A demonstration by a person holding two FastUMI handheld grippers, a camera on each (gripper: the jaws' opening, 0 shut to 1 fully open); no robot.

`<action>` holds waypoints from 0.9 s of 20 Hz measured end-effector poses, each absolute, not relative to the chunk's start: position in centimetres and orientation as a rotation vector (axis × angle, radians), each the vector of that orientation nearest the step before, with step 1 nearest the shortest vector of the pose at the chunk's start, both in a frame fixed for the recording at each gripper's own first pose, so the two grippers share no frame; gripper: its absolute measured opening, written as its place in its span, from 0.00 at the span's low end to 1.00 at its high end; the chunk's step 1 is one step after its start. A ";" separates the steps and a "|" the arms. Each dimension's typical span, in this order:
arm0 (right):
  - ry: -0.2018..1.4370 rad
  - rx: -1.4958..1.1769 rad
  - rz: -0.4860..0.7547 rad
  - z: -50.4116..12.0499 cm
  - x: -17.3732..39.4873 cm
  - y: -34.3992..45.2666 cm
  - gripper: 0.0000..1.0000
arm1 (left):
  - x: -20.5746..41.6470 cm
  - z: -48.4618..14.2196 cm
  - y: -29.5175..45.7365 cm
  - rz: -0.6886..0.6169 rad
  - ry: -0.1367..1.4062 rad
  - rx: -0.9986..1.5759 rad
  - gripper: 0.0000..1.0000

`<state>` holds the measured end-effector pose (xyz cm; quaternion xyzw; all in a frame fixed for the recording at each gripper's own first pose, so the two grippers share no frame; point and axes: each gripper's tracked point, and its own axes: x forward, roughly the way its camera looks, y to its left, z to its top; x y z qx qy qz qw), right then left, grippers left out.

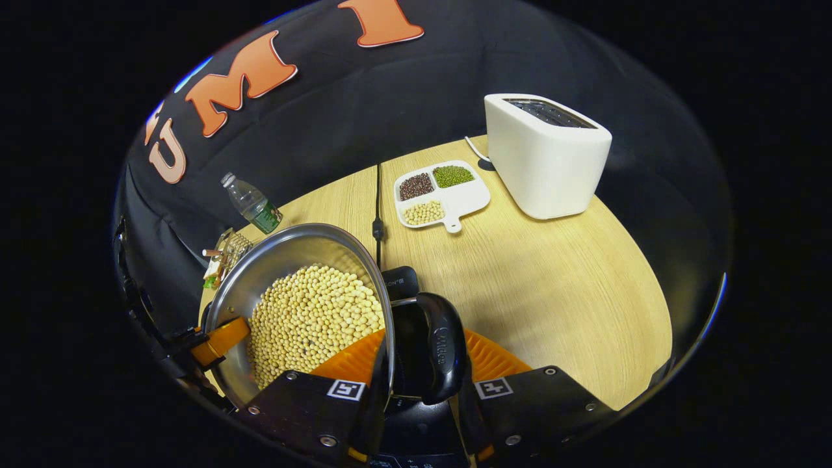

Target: First push the handle of the pot to place it horizontally, then grasp the pot with both hands and set it on the induction cooktop.

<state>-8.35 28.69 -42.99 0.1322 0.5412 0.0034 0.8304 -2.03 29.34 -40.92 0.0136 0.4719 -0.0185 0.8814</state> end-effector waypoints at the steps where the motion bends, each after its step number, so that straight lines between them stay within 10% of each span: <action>1: 1.152 0.279 0.004 -43.1 -8.5 28.7 0.47 | -2.1 -41.1 29.2 -0.039 0.991 0.026 0.59; 10: 1.140 0.288 -0.005 -43.8 -8.5 28.7 0.49 | -3.6 -41.6 29.1 -0.029 1.033 -0.046 0.60; 18: 1.097 0.204 -0.037 -41.6 -10.0 27.3 0.80 | -4.7 -40.1 29.3 -0.061 1.056 -0.029 0.78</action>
